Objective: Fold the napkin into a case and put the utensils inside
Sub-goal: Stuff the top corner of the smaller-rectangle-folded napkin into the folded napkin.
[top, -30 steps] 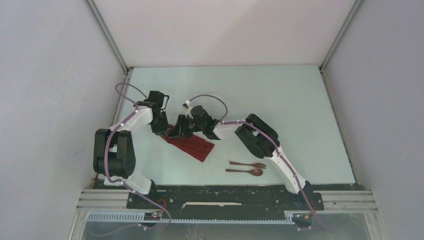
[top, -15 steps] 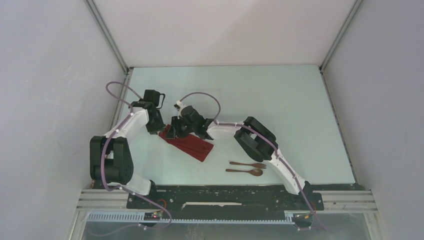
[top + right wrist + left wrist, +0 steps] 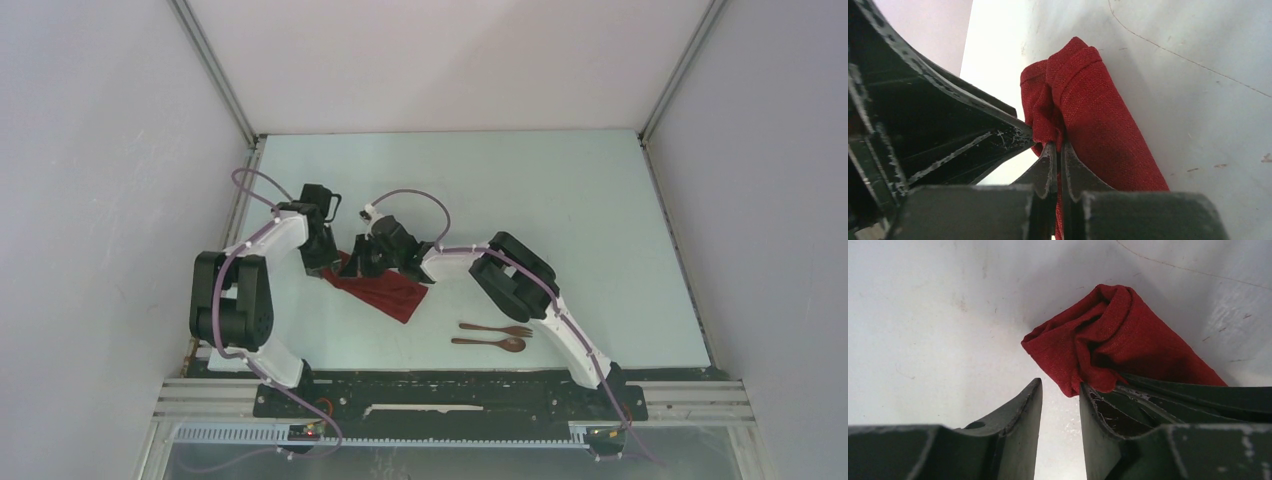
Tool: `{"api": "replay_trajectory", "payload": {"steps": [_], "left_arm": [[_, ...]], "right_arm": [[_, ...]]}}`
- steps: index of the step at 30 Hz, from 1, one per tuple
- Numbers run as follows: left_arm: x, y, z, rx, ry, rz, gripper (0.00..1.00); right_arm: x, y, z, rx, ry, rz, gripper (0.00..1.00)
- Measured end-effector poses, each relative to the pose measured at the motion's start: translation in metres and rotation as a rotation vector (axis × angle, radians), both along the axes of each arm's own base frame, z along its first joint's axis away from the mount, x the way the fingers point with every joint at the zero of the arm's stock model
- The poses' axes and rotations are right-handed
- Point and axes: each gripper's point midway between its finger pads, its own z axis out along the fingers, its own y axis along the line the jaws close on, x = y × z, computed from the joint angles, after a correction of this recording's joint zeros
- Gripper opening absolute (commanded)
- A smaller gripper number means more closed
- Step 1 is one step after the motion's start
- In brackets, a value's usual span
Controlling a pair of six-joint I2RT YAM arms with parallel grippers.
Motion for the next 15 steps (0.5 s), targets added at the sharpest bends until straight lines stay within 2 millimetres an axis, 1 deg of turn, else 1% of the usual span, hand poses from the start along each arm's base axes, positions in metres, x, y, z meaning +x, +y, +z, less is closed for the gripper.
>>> {"api": "replay_trajectory", "payload": {"steps": [4, 11, 13, 15], "left_arm": [[-0.001, -0.002, -0.008, 0.005, 0.030, -0.009, 0.37], [0.014, -0.002, -0.009, 0.024, 0.032, -0.009, 0.36], [0.017, -0.001, -0.011, 0.034, 0.041, -0.009, 0.33], [0.018, 0.000, -0.013, 0.041, 0.050, -0.009, 0.27]], "right_arm": [[0.003, -0.003, 0.000, 0.018, 0.019, -0.013, 0.00], [0.005, -0.004, 0.002, 0.032, 0.036, -0.021, 0.00], [0.005, -0.004, 0.002, 0.033, 0.039, -0.023, 0.00], [0.006, -0.004, 0.002, 0.034, 0.040, -0.023, 0.00]]}}
